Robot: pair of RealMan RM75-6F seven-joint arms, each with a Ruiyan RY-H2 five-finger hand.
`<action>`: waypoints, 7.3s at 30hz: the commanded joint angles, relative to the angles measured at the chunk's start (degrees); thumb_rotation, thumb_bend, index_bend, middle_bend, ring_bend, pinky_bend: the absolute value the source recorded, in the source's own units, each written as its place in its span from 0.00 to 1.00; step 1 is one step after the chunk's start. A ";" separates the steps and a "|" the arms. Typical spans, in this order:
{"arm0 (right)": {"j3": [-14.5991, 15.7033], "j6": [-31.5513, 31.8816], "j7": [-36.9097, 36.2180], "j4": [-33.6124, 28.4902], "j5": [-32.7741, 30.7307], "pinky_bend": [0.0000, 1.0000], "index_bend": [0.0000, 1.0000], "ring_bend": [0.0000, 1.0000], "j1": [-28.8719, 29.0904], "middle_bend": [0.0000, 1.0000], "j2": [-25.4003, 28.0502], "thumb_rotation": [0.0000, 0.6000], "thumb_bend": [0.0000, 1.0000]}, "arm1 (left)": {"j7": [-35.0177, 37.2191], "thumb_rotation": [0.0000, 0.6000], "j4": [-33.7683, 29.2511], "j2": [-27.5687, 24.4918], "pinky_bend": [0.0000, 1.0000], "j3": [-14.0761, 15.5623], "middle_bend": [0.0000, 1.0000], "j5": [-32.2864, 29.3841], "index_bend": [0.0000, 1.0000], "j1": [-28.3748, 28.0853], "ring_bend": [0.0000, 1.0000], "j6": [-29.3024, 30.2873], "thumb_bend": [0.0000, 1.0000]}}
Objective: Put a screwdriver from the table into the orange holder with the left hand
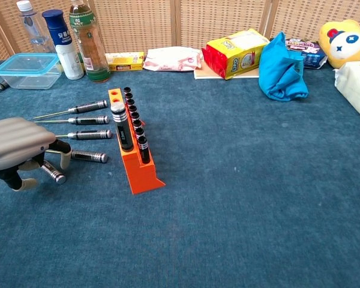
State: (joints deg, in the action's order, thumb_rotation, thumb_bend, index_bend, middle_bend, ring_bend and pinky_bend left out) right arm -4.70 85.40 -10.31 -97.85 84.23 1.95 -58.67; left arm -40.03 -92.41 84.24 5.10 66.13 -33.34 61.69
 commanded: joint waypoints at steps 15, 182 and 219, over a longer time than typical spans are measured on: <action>-0.01 -0.08 -0.16 -0.08 -0.14 0.01 0.13 0.05 0.01 0.04 0.10 1.00 0.09 | -3.09 1.00 0.53 1.80 0.97 -0.63 1.00 -0.50 0.41 0.41 1.00 -0.14 0.31; 0.22 -1.18 1.22 -0.06 -0.60 0.01 0.13 0.06 0.59 0.04 -0.48 1.00 0.09 | 60.87 1.00 -36.19 -42.39 0.97 -18.10 1.00 -11.24 0.59 -10.13 1.00 -23.62 0.43; 0.07 -0.57 0.62 0.13 -0.30 0.01 0.13 0.06 0.41 0.04 -0.36 1.00 0.09 | 45.84 1.00 -37.85 -35.52 0.96 -15.36 1.00 -26.58 0.59 -17.79 1.00 -17.38 0.43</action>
State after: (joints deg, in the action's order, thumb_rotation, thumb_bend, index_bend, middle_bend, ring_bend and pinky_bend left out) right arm -4.64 84.82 -9.68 -97.72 83.93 2.37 -59.04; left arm 6.56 -130.19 48.00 -10.62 40.49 -50.47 43.50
